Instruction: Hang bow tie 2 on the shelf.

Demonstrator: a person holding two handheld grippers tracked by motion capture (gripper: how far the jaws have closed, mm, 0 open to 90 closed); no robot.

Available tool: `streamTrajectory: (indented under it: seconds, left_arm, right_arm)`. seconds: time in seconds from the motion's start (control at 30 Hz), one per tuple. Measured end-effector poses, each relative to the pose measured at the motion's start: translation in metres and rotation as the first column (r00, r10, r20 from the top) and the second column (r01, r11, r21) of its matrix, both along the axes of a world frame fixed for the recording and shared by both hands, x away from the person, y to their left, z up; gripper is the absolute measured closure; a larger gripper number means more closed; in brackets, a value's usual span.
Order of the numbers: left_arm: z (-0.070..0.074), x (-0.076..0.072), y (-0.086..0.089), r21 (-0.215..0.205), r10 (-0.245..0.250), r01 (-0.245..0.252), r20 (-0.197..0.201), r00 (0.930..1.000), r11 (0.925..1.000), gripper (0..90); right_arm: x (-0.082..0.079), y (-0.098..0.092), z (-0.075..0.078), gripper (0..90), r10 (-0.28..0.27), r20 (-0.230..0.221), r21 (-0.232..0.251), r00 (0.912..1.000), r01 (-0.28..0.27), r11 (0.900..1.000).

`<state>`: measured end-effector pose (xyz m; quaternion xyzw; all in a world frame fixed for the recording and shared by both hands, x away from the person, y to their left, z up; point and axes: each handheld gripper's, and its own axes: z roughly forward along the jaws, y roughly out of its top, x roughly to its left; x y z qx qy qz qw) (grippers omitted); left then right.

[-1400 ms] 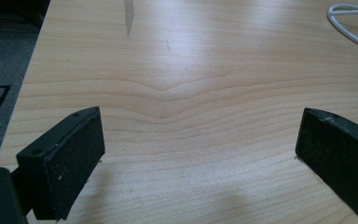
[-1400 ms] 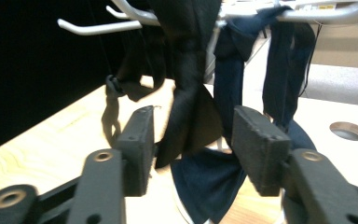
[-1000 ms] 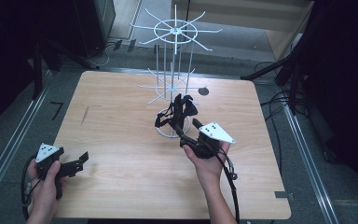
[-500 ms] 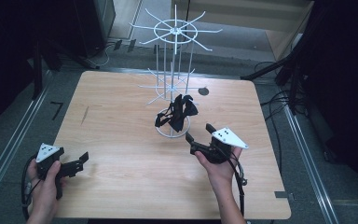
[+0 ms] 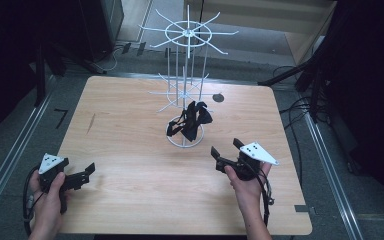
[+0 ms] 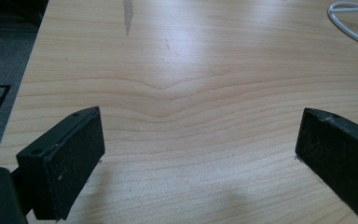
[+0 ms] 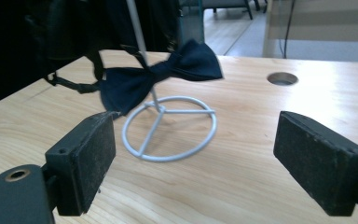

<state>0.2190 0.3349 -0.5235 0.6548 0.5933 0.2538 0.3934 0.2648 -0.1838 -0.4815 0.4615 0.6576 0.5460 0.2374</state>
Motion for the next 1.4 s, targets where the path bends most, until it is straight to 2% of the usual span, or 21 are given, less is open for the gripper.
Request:
streamTrajectory:
  seconds: [0.23,0.4,0.73,1.1,1.4]
  left_arm:
    - [0.000,0.000,0.000,0.001,0.000,0.000,-0.002,1.0000,1.0000,1.5]
    - [0.000,0.000,0.000,0.001,0.000,0.000,-0.002,1.0000,1.0000,1.5]
    - [0.000,0.000,0.000,-0.001,0.001,-0.001,-0.002,1.0000,1.0000,1.5]
    - [0.000,0.000,0.000,-0.002,0.001,-0.001,-0.001,1.0000,1.0000,1.6]
    - [0.000,0.000,0.000,-0.001,0.003,-0.003,0.001,1.0000,1.0000,1.5]
  right_arm:
    - [-0.005,-0.014,-0.008,13.2,-0.025,-0.014,-0.030,0.9996,0.025,0.999]
    - [-0.009,-0.029,-0.014,13.2,-0.050,-0.030,-0.011,0.9983,0.050,0.999]
    - [-0.014,-0.045,-0.022,13.2,-0.074,-0.043,-0.030,0.9963,0.073,0.997]
    - [-0.020,-0.066,-0.032,13.3,-0.107,-0.058,-0.014,0.9926,0.106,0.994]
    - [-0.028,-0.090,-0.037,13.2,-0.151,-0.071,-0.006,0.9860,0.151,0.989]
